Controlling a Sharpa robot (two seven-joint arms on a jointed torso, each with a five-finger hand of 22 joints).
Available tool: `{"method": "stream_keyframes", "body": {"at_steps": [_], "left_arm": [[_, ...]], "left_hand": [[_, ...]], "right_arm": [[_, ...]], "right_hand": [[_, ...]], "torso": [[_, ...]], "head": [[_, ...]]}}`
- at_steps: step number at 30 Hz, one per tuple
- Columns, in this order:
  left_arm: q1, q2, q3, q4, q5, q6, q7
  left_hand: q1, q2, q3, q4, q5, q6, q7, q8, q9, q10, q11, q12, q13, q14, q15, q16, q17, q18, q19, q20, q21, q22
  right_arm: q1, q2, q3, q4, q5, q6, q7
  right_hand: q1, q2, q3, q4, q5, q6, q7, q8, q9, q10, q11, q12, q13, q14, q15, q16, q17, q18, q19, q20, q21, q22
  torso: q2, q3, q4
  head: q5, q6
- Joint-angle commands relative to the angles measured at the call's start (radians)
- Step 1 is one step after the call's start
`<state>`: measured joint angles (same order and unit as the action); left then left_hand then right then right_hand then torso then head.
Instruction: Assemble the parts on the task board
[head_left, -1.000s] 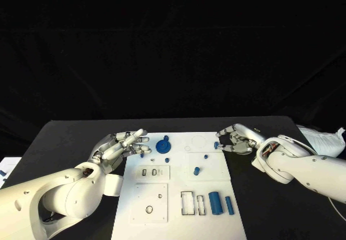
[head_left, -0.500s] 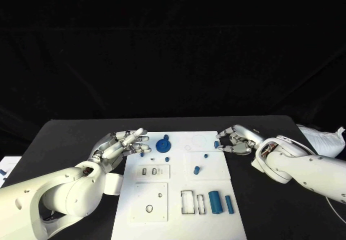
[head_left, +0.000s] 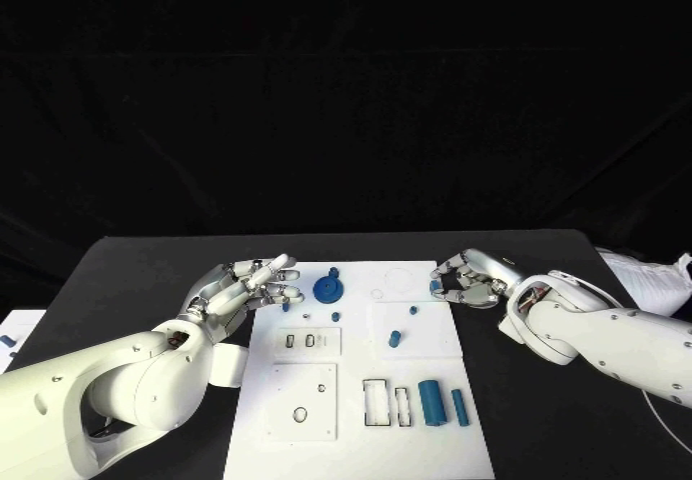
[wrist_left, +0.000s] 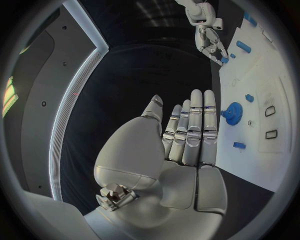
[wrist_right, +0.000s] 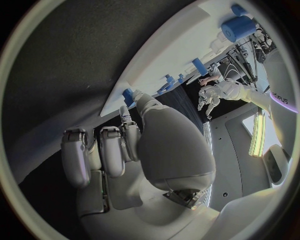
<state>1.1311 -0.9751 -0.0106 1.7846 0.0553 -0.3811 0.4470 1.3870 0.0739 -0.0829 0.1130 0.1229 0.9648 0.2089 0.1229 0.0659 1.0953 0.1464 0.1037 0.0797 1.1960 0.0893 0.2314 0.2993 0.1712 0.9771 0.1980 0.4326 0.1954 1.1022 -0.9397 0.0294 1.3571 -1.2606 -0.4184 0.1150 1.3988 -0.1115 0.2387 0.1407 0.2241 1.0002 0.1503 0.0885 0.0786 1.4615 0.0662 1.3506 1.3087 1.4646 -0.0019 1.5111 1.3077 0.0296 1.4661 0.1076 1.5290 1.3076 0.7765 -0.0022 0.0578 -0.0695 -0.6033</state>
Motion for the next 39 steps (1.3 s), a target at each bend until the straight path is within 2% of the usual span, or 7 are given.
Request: {"method": "stream_keyframes", "body": {"at_steps": [1, 10, 16, 28, 39], "left_arm": [[0.0, 0.002, 0.001, 0.001, 0.001, 0.021, 0.008], [0.0, 0.002, 0.001, 0.0, 0.001, 0.021, 0.008], [0.0, 0.001, 0.001, 0.001, 0.001, 0.021, 0.008], [0.0, 0.001, 0.001, 0.001, 0.001, 0.02, 0.008], [0.0, 0.0, 0.001, 0.0, 0.001, 0.019, 0.008]], "left_hand": [[0.007, 0.007, -0.002, -0.005, -0.001, 0.002, 0.008, -0.007, 0.0, 0.0, 0.006, -0.005, -0.001, 0.0, 0.002, -0.007, 0.001, 0.01, -0.005, 0.002, -0.005, -0.001], [0.007, 0.007, -0.002, -0.005, -0.001, 0.002, 0.008, -0.007, 0.0, 0.0, 0.006, -0.005, -0.001, 0.0, 0.002, -0.007, 0.001, 0.01, -0.005, 0.002, -0.005, -0.001], [0.007, 0.007, -0.002, -0.005, -0.001, 0.002, 0.008, -0.007, 0.0, 0.0, 0.006, -0.005, -0.001, 0.0, 0.002, -0.007, 0.001, 0.01, -0.005, 0.002, -0.005, -0.001], [0.007, 0.007, -0.002, -0.005, -0.001, 0.002, 0.008, -0.007, 0.0, 0.0, 0.006, -0.005, -0.001, 0.0, 0.002, -0.007, 0.001, 0.01, -0.005, 0.002, -0.005, -0.001], [0.007, 0.007, -0.002, -0.005, -0.001, 0.002, 0.008, -0.007, 0.0, 0.0, 0.006, -0.005, -0.001, 0.0, 0.002, -0.007, 0.001, 0.01, -0.005, 0.002, -0.005, -0.001]], "right_arm": [[-0.001, 0.005, 0.0, -0.003, 0.003, 0.019, -0.005], [-0.002, 0.013, 0.0, -0.009, 0.0, 0.03, -0.01], [-0.002, 0.014, 0.0, -0.01, -0.003, 0.034, -0.016], [-0.002, 0.019, 0.0, -0.011, -0.009, 0.048, -0.024], [-0.002, 0.025, 0.001, -0.007, -0.015, 0.015, -0.045]], "right_hand": [[-0.001, 0.008, 0.001, -0.008, -0.005, 0.007, 0.001, 0.007, 0.001, 0.017, -0.004, 0.007, 0.124, 0.084, -0.005, 0.007, 0.16, -0.01, 0.042, -0.001, 0.006, 0.186], [-0.003, 0.008, -0.001, -0.009, -0.011, 0.008, 0.001, 0.006, 0.0, 0.017, -0.004, 0.007, 0.125, 0.084, -0.006, 0.007, 0.161, -0.01, 0.042, -0.001, 0.006, 0.186], [-0.003, 0.016, -0.001, -0.011, -0.017, 0.021, -0.003, 0.009, 0.001, 0.019, -0.007, 0.01, 0.127, 0.084, -0.008, 0.008, 0.163, -0.011, 0.044, -0.003, 0.007, 0.189], [0.002, 0.041, 0.0, -0.028, -0.02, 0.098, -0.032, 0.036, 0.015, 0.026, -0.03, 0.022, 0.136, 0.086, -0.026, 0.012, 0.171, -0.013, 0.053, -0.018, 0.012, 0.2], [0.007, 0.076, 0.009, -0.039, -0.034, 0.136, -0.051, 0.048, 0.028, 0.029, -0.047, 0.022, 0.137, 0.086, -0.041, 0.012, 0.172, -0.014, 0.056, -0.032, 0.014, 0.204]], "torso": [[0.0, -0.0002, -0.0005], [0.0, -0.0001, -0.0005], [0.0, -0.0002, -0.0005], [0.0, 0.0001, 0.0003], [-0.001, 0.0004, -0.0007]], "head": [[0.003, -0.001], [0.002, -0.002], [0.0, -0.003], [0.001, -0.005], [0.003, -0.006]]}}
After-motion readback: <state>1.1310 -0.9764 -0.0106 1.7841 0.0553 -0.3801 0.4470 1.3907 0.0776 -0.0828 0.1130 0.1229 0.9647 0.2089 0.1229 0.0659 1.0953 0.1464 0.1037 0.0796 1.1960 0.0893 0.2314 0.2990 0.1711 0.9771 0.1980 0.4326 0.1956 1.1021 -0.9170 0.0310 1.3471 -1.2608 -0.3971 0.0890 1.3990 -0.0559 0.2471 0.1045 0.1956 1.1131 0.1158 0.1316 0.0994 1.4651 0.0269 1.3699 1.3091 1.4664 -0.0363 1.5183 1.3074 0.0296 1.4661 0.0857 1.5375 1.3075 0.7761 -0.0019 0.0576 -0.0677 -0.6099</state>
